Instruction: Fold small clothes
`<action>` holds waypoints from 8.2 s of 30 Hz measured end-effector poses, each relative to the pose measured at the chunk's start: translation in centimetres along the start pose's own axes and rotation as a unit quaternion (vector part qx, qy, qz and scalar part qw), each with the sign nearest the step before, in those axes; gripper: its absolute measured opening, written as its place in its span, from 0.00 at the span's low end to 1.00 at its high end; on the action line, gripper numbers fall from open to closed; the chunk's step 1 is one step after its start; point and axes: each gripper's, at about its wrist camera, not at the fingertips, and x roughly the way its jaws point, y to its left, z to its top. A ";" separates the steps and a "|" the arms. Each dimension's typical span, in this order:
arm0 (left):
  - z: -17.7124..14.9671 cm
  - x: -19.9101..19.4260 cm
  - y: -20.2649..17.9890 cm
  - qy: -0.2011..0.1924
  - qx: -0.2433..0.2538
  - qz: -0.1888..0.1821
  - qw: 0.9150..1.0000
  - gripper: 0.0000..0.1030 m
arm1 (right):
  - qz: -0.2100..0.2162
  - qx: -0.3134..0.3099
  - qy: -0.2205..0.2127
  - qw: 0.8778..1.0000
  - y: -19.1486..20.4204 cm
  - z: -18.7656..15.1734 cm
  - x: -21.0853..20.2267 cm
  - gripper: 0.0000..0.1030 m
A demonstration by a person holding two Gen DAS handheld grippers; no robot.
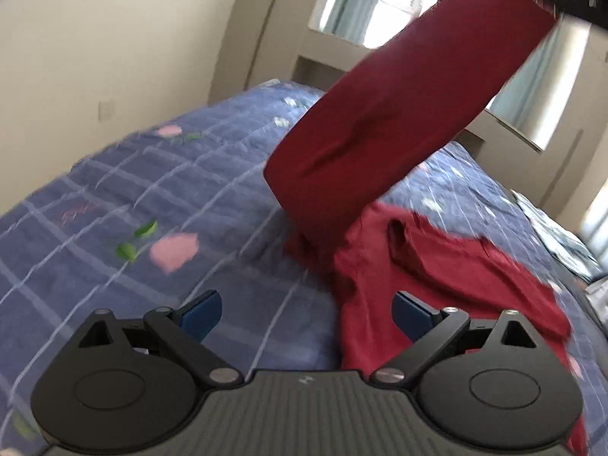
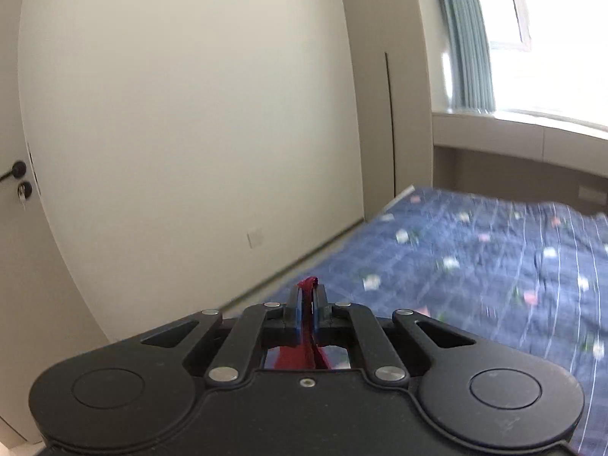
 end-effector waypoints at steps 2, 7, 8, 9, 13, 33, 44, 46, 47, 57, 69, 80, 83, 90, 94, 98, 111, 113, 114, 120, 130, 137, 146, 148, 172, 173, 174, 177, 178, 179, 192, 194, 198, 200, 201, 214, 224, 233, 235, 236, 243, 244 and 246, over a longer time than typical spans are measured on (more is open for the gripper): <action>0.7 1.9 -1.3 -0.016 0.011 0.021 1.000 0.96 | 0.003 0.001 -0.001 1.000 -0.2 1.6 0.0 0.04; 2.7 7.7 -3.9 -0.019 0.045 0.063 0.997 0.77 | 0.006 0.003 0.001 1.000 -1.7 3.3 -0.2 0.04; 2.9 8.6 -4.2 -0.018 0.057 0.069 0.996 0.59 | 0.006 0.002 0.002 1.000 -2.1 3.3 -0.3 0.04; 3.1 9.1 -4.4 -0.023 0.069 0.074 0.995 0.49 | 0.003 -0.002 0.000 1.000 -2.6 3.3 -0.5 0.04; 3.6 9.6 -4.2 -0.047 0.108 0.093 0.989 0.10 | -0.018 0.006 -0.007 1.000 -5.9 1.6 -1.9 0.04; 0.8 8.5 -4.7 0.019 0.181 -0.024 0.983 0.64 | -0.165 0.195 0.089 0.963 -27.5 -25.5 -3.6 0.04; 6.6 14.4 0.4 0.053 0.051 -0.010 0.997 0.81 | -0.150 0.214 0.080 0.962 -28.4 -27.3 -3.9 0.05; 7.5 16.6 1.2 0.074 0.026 -0.016 0.997 0.75 | -0.148 0.213 0.081 0.962 -28.4 -27.3 -4.0 0.05; 8.0 17.8 1.6 0.088 0.010 -0.025 0.996 0.68 | -0.148 0.214 0.082 0.962 -28.5 -27.4 -4.1 0.05; 9.3 18.6 0.1 0.058 0.021 -0.067 0.996 0.05 | -0.160 0.221 0.074 0.959 -28.5 -27.6 -4.9 0.05; 8.2 16.2 1.1 0.053 0.010 -0.080 0.995 0.74 | -0.154 0.221 0.079 0.960 -27.8 -29.2 -4.9 0.40; 2.1 12.5 -0.3 0.061 0.161 -0.078 0.982 0.50 | -0.132 0.242 0.073 0.959 -25.5 -31.9 -5.9 0.44; 2.3 12.5 -0.8 0.045 0.152 -0.060 0.986 0.41 | -0.130 0.248 0.062 0.958 -25.4 -31.4 -5.7 0.40; 2.3 12.0 -0.8 0.045 0.160 -0.064 0.984 0.38 | -0.144 0.241 0.063 0.958 -24.7 -30.9 -7.4 0.06; 2.0 12.3 0.0 0.052 0.149 -0.070 0.985 0.38 | -0.147 0.241 0.075 0.956 -24.6 -31.7 -7.6 0.06; 2.0 11.7 -0.1 0.040 0.137 -0.078 0.987 0.13 | -0.148 0.254 0.071 0.953 -24.8 -32.0 -7.5 0.06; 2.6 10.5 2.6 0.058 0.009 -0.060 0.996 0.64 | -0.180 0.175 0.063 0.966 -22.6 -32.4 -7.9 0.34; 2.8 9.8 2.2 0.038 0.037 -0.052 0.997 0.76 | -0.190 0.157 0.047 0.968 -22.3 -31.7 -7.9 0.50; 3.0 9.7 2.2 0.030 0.041 -0.046 0.998 0.78 | -0.192 0.156 0.043 0.968 -22.6 -31.4 -7.7 0.57; 3.2 10.4 2.9 0.044 0.022 -0.038 0.998 0.78 | -0.197 0.148 0.075 0.966 -23.8 -30.6 -3.3 0.03; 1.3 11.8 1.8 0.055 0.054 -0.030 0.997 0.61 | -0.187 0.186 0.069 0.962 -25.0 -31.6 -2.9 0.03; 1.2 11.4 0.2 0.025 0.118 -0.024 0.992 0.34 | -0.182 0.192 0.075 0.961 -25.5 -31.3 -3.0 0.03; 0.5 11.5 -0.2 0.031 0.169 -0.024 0.985 0.33 | -0.207 0.220 0.073 0.950 -27.0 -31.3 -3.5 0.00; 0.5 11.6 -0.2 0.028 0.166 -0.020 0.985 0.27 | -0.206 0.236 0.073 0.947 -27.9 -31.9 -3.8 0.00; 2.0 8.9 3.1 0.000 -0.022 -0.011 1.000 0.70 | -0.248 0.097 0.024 0.964 -23.8 -30.9 -5.3 0.50; 2.1 8.4 2.9 -0.010 -0.011 -0.012 1.000 0.74 | -0.249 0.085 0.015 0.965 -23.4 -30.6 -5.2 0.60; 2.4 8.1 2.6 -0.017 -0.001 -0.014 1.000 0.75 | -0.249 0.074 0.011 0.966 -23.0 -30.3 -4.9 0.67; 3.6 9.4 1.3 -0.025 0.021 -0.006 0.999 0.77 | -0.253 0.055 0.033 0.965 -22.4 -29.7 -2.6 0.78; 4.0 10.1 0.8 -0.020 0.023 0.006 1.000 0.77 | -0.258 0.048 0.043 0.964 -22.3 -29.7 -1.8 0.78; 4.2 11.2 0.6 -0.011 0.029 0.017 0.999 0.77 | -0.268 0.041 0.053 0.961 -22.2 -29.9 -1.1 0.78; 3.1 12.6 1.8 0.008 0.019 0.047 0.999 0.84 | -0.326 0.106 0.035 0.939 -24.6 -32.1 -3.0 0.95; 3.0 11.6 1.6 -0.019 0.033 0.027 0.999 0.93 | -0.322 0.100 0.036 0.941 -24.1 -32.3 -3.5 0.97; 2.2 13.3 0.2 0.044 0.079 0.082 0.993 0.93 | -0.332 0.093 0.077 0.936 -23.6 -33.3 -2.8 0.97; 1.8 13.0 0.8 0.041 0.055 0.073 0.995 0.93 | -0.339 0.103 0.074 0.932 -23.3 -33.0 -3.6 0.97; 1.9 12.5 1.0 0.042 0.047 0.070 0.996 0.93 | -0.339 0.101 0.073 0.932 -23.0 -33.1 -4.1 0.97; -3.2 0.6 2.7 0.071 0.021 -0.024 0.997 0.99 | -0.294 0.074 0.066 0.951 -12.3 -39.2 -16.4 0.99; -9.1 -6.2 2.0 0.112 0.034 -0.088 0.989 0.99 | -0.217 0.139 0.056 0.965 -5.3 -44.2 -23.3 0.99; -11.9 -9.1 2.7 0.139 0.052 -0.090 0.985 0.99 | -0.201 0.153 0.065 0.965 -1.1 -45.8 -24.5 0.99; -12.3 -9.6 2.8 0.138 0.058 -0.086 0.985 0.99 | -0.195 0.179 0.055 0.963 -0.9 -46.2 -24.8 0.99; -12.4 -9.7 2.8 0.139 0.057 -0.085 0.985 0.99 | -0.193 0.196 0.047 0.960 -1.0 -46.3 -25.1 0.99; -12.9 -10.4 2.7 0.138 0.063 -0.077 0.985 0.99 | -0.326 0.194 0.034 0.925 -0.9 -47.1 -29.7 0.99; -13.0 -10.5 2.7 0.138 0.064 -0.076 0.986 0.99 | -0.351 0.183 0.040 0.917 -0.8 -47.2 -30.3 0.99; -13.1 -10.5 2.5 0.137 0.067 -0.073 0.986 0.99 | -0.388 0.167 0.049 0.905 -0.7 -47.6 -31.4 0.99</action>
